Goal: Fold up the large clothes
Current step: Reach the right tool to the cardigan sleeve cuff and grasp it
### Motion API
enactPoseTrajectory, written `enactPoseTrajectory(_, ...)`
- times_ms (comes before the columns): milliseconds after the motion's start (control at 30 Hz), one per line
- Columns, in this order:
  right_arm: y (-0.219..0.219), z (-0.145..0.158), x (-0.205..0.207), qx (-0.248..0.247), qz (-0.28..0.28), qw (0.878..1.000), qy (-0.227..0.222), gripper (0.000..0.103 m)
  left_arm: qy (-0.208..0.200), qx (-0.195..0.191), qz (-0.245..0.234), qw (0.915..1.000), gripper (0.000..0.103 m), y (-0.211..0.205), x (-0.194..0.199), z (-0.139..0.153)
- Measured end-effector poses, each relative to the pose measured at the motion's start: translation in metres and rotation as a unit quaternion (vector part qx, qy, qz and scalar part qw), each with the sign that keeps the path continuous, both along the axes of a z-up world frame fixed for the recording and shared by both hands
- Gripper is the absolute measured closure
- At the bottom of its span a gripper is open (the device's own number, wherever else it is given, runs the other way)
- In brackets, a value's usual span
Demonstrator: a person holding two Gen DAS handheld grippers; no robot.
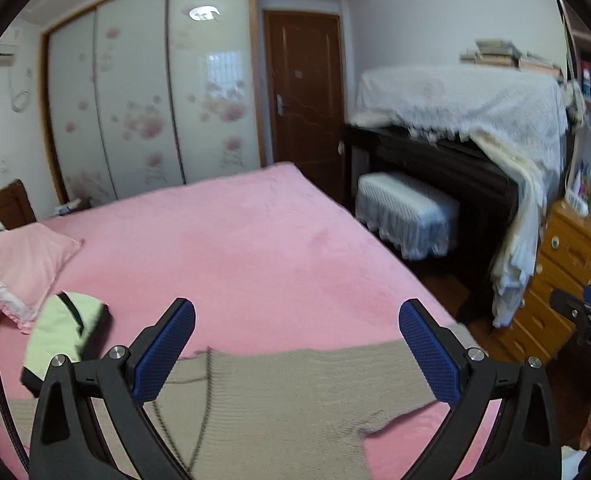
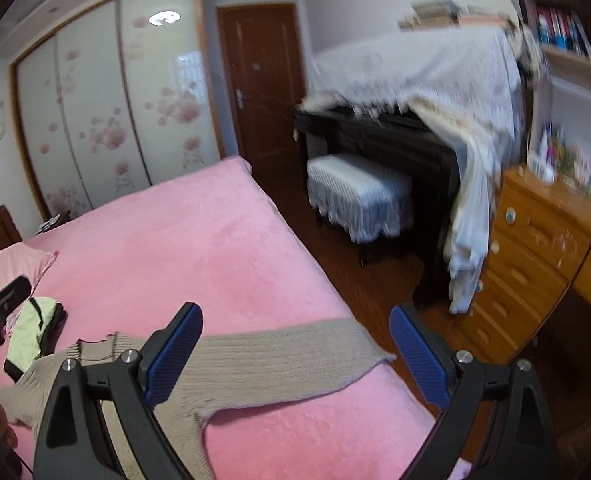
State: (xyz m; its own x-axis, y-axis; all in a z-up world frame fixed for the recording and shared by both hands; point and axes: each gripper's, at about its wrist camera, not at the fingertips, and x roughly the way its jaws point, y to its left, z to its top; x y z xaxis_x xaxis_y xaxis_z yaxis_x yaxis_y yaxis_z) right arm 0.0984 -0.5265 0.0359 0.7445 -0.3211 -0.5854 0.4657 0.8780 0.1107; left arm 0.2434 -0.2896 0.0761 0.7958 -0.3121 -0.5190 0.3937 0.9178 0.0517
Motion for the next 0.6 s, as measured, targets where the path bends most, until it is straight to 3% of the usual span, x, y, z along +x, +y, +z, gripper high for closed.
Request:
enactPoseTrajectory(100,-0.029,-0.034,0.018,0.042,-0.01,0.999,0.026,0.013,0.017,0.022,0.005,0.9996,0.001,-0.024,0.019,-0.038)
enactPoseTrajectory(233,-0.064,-0.092,0.036,0.101,-0.032,0.992,0.069,0.02,0.085,0.044,0.012,0.9953,0.002,-0.054,0.049,-0.1)
enactPoseTrajectory(433,-0.1,-0.175,0.05,0.19,-0.057,0.972,0.125,0.029,0.114,0.041,-0.001,0.9926,0.002,-0.085,0.061,-0.167)
enactPoseTrajectory(600,-0.116,-0.217,0.054,0.253,-0.082,0.955,0.129,0.034,0.131,0.034,-0.024,0.9905,0.002,-0.117,0.061,-0.204)
